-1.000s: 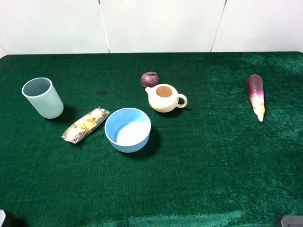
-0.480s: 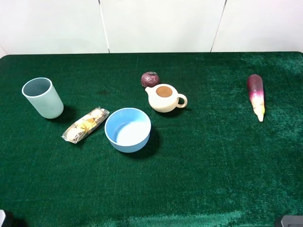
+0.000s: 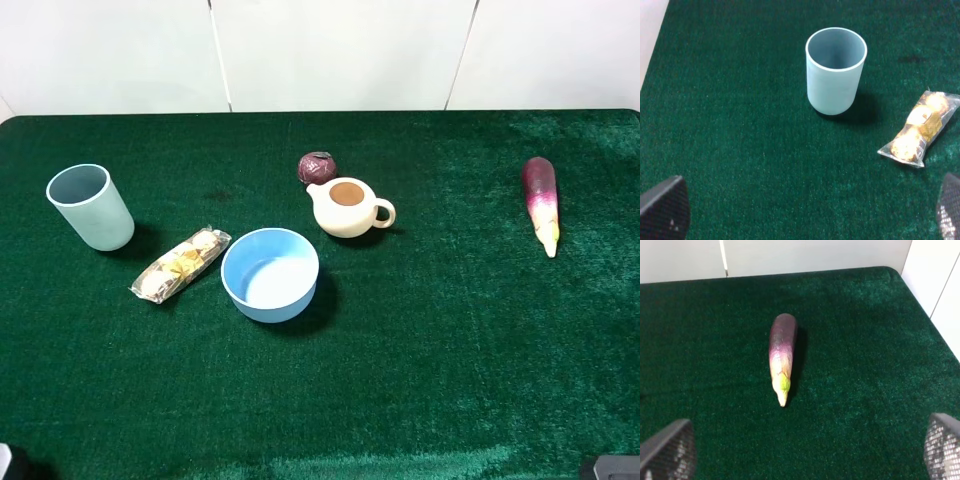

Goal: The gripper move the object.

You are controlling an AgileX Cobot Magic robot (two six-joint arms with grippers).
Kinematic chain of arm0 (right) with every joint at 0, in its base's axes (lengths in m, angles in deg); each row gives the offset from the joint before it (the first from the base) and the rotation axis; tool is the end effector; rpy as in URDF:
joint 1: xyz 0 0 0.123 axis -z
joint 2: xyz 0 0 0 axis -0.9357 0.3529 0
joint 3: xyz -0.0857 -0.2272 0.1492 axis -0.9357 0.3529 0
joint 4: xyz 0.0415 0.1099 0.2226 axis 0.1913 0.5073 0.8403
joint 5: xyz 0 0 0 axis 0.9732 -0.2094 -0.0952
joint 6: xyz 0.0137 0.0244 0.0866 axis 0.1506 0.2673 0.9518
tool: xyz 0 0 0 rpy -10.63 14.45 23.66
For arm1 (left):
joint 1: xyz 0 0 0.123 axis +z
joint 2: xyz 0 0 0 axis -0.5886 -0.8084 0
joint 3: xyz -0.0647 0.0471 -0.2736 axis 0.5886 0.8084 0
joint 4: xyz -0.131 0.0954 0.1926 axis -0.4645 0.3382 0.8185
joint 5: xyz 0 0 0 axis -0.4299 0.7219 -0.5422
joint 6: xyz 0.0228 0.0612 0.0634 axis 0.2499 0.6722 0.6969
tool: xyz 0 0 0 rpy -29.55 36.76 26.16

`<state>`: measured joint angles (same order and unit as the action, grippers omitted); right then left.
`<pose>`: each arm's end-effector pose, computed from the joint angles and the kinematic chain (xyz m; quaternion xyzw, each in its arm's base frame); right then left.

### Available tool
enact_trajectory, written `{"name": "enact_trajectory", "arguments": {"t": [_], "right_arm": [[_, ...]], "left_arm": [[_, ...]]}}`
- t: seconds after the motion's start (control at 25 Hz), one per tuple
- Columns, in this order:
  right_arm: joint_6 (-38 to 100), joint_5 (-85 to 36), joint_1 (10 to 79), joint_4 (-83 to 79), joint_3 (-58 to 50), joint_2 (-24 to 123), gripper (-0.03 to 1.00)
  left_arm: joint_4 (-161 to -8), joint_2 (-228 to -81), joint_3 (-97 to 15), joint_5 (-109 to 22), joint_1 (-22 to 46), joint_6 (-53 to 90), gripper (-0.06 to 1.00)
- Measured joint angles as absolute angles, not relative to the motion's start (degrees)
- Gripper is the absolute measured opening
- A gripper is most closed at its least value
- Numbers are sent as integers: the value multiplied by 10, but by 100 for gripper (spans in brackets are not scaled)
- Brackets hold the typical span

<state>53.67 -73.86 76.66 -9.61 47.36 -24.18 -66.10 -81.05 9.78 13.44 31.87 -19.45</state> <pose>-0.0041 0.0012 0.2803 0.0536 0.8393 -0.0301 0.5402 -0.0058 0.0068 0.2787 0.0015 0.8484 0.0034 0.5293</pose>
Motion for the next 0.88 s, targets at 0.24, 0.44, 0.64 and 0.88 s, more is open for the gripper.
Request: {"name": "enact_trajectory", "arguments": {"t": [0.24, 0.44, 0.64, 0.88], "right_arm": [[537, -739, 767, -96, 474, -242, 69], [537, -739, 767, -96, 474, -242, 69], [537, -739, 767, -96, 474, -242, 69], [537, -739, 767, -96, 474, -242, 69]], "left_arm": [[-661, -810, 98, 134, 319, -195, 99], [-661, -810, 98, 134, 319, -195, 99], [-661, -810, 98, 134, 319, -195, 99], [-661, -810, 98, 134, 319, -195, 99]]}}
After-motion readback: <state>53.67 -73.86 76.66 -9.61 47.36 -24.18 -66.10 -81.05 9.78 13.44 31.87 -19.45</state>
